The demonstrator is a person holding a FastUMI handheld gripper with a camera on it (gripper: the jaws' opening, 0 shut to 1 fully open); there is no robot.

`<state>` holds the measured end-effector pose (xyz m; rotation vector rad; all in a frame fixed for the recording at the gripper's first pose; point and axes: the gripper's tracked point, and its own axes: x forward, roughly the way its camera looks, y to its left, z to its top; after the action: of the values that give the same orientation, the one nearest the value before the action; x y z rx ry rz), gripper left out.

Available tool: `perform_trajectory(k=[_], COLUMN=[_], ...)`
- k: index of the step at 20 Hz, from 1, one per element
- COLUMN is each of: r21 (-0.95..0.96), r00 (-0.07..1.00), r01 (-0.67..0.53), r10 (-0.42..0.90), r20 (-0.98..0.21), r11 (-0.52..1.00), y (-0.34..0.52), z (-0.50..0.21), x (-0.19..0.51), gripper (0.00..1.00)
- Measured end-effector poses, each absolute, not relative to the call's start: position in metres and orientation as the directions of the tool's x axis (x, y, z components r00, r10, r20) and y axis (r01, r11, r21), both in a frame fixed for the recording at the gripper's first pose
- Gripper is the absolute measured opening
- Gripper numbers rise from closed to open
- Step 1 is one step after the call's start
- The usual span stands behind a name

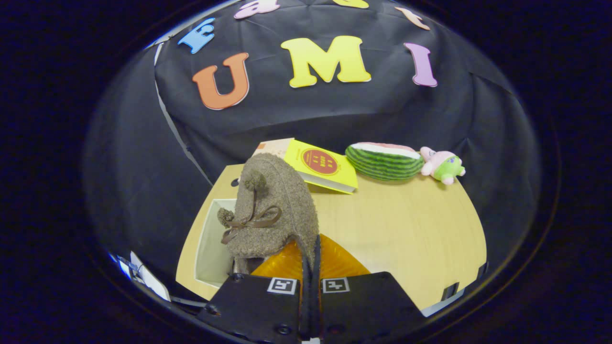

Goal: Open the storage box then place both shoes into the box .Put the left shoe in first, then the right shoe, with the right side of both shoes facing outward in a uniform manner.

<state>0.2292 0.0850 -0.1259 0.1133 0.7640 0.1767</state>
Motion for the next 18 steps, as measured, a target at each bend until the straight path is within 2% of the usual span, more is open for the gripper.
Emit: perform_trajectory(k=[7, 14, 18], r21=[0.221, 0.256, 0.22], r00=[0.754, 0.675, 0.641], r01=[-0.156, -0.085, -0.098], r10=[0.26, 0.245, 0.231], r20=[-0.602, -0.696, -0.732], r11=[0.963, 0.963, 0.97], y=[0.167, 0.189, 0.194], z=[-0.14, -0.202, -0.221], x=[0.24, 0.238, 0.23], gripper=[0.06, 0.07, 0.08])
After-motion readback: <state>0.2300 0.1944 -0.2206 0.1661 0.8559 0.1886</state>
